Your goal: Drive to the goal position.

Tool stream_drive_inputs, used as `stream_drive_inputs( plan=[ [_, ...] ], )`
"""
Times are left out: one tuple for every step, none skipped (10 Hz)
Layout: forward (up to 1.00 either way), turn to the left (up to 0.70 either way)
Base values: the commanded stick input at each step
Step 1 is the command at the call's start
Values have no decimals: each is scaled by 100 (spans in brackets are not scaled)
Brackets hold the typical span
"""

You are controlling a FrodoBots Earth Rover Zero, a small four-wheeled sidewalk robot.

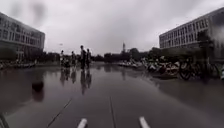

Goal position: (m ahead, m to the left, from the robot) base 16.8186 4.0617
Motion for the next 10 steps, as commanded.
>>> stream_drive_inputs(
  plan=[
    [91, 0],
    [91, 0],
    [91, 0],
    [91, 0],
    [91, 0],
    [91, 0],
    [91, 0],
    [91, 0],
    [91, 0],
    [91, 0]
  ],
)
